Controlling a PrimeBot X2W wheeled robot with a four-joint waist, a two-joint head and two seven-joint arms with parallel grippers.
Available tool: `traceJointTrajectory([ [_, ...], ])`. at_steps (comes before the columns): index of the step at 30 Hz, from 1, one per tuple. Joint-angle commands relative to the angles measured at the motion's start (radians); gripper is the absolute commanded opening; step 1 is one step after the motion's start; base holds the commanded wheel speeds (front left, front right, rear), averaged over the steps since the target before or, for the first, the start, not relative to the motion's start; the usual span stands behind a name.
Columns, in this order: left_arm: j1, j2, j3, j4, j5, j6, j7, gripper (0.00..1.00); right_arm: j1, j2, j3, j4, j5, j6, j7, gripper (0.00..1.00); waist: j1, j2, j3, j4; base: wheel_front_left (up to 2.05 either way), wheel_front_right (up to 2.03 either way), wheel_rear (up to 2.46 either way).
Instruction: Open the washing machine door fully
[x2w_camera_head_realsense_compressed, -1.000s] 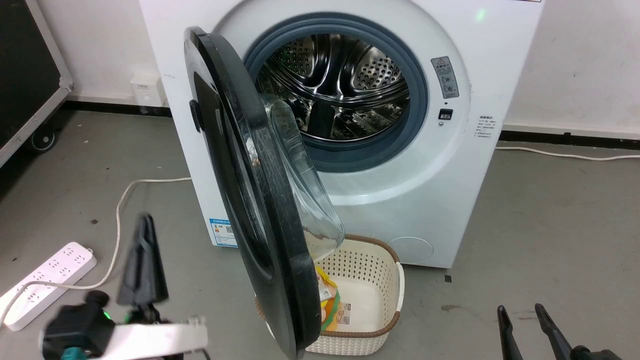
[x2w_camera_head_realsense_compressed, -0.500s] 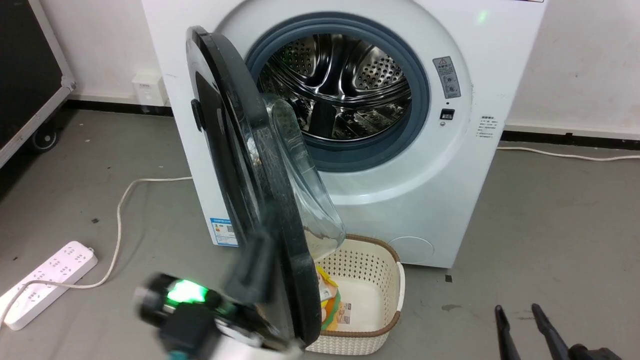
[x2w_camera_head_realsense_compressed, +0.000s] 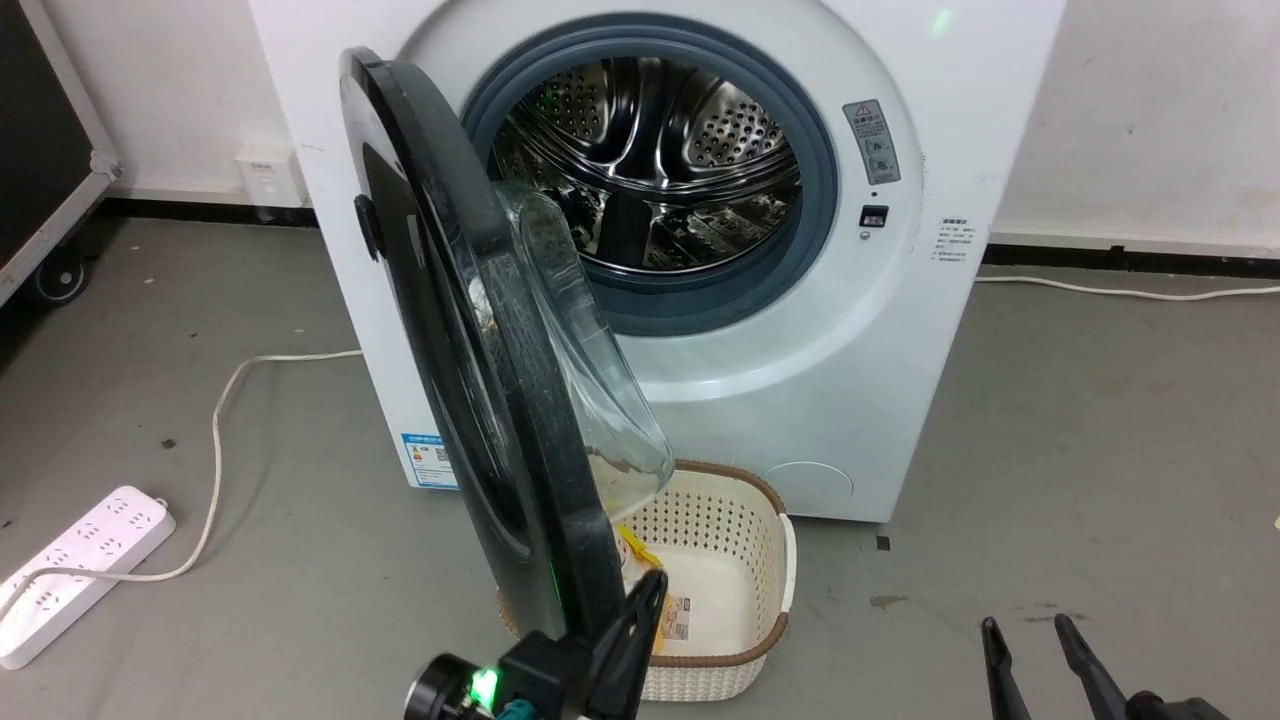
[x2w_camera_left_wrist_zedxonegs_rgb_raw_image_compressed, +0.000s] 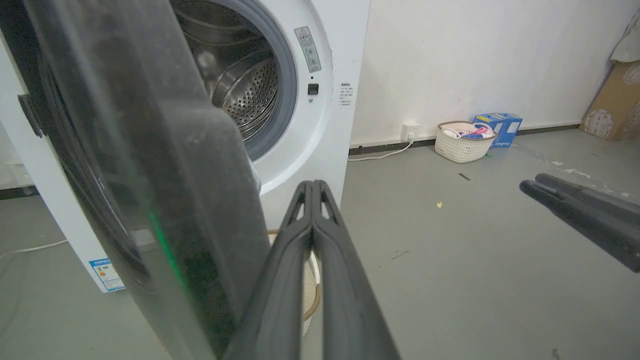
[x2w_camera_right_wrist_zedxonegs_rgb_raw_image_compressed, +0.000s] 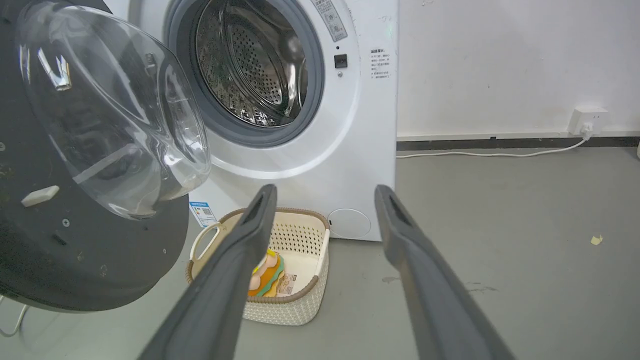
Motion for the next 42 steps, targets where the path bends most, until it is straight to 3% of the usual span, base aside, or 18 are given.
traceJointTrajectory([
  [1,-0.019,0.003,-0.005,0.034,-0.001,0.011,0.003,0.00,-0.016,0.004,0.004,0.005,-0.003,0.001,-0.004,1.00,0.0000,-0.0001,0.001,-0.002,0.00,0.00,0.00],
  [11,-0.057,0.010,0.022,0.152,-0.023,0.047,-0.042,0.00,-0.014,0.004,0.000,0.022,0.000,0.001,-0.004,1.00,0.0000,-0.0001,0.001,0.026,0.00,0.00,0.00],
  [21,-0.037,0.038,0.043,0.154,-0.048,0.057,-0.022,0.00,-0.010,0.004,0.007,0.034,0.018,0.001,-0.004,1.00,0.0000,-0.0001,-0.002,0.158,0.00,0.00,0.00],
  [30,-0.042,0.103,0.133,0.130,-0.080,0.096,-0.011,0.00,-0.016,0.004,0.029,0.046,0.012,0.001,-0.004,1.00,0.0000,-0.0001,0.014,0.264,0.00,0.00,0.00],
  [42,-0.112,0.233,0.304,0.146,-0.147,0.126,0.011,0.00,-0.029,0.004,0.042,0.049,-0.024,0.001,-0.004,1.00,0.0000,-0.0001,0.099,0.285,0.00,0.00,0.00],
])
